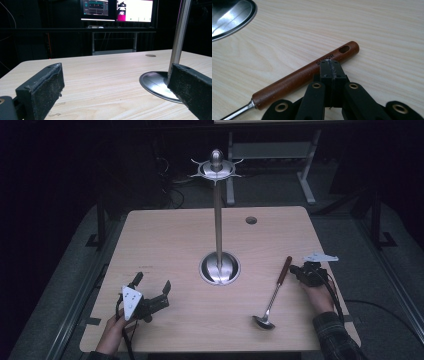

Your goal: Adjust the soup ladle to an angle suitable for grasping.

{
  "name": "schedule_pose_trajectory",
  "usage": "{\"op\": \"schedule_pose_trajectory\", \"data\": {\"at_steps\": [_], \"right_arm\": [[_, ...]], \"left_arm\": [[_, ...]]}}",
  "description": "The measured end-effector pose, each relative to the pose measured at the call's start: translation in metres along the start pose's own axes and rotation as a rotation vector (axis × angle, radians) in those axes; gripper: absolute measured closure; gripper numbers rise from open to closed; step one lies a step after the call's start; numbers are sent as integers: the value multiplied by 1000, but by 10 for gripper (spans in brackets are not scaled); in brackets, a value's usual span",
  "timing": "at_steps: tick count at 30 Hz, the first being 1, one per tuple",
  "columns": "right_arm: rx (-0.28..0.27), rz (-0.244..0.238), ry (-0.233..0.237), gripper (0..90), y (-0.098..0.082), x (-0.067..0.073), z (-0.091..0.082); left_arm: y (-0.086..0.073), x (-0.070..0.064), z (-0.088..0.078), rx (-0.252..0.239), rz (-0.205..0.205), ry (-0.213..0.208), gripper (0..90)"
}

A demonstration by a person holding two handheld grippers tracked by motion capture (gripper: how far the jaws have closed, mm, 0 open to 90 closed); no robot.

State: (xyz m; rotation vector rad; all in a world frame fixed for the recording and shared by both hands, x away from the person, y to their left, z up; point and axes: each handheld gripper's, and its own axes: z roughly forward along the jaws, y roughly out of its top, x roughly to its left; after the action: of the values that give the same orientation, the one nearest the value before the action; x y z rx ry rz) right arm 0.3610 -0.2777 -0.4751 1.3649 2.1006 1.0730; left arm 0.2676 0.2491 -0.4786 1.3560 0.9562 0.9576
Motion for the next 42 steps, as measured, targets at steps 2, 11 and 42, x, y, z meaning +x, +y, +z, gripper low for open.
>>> {"op": "schedule_pose_trajectory", "data": {"at_steps": [2, 11, 42], "right_arm": [[2, -7, 4, 896, 0, 1, 1], [25, -27, 22, 896, 0, 6, 4], [40, -99, 129, 896, 9, 40, 9]], "left_arm": [[0, 0, 0, 2, 4, 0, 2], [0, 0, 0, 2, 5, 0, 2], [0, 1, 0, 4, 7, 0, 2]]}}
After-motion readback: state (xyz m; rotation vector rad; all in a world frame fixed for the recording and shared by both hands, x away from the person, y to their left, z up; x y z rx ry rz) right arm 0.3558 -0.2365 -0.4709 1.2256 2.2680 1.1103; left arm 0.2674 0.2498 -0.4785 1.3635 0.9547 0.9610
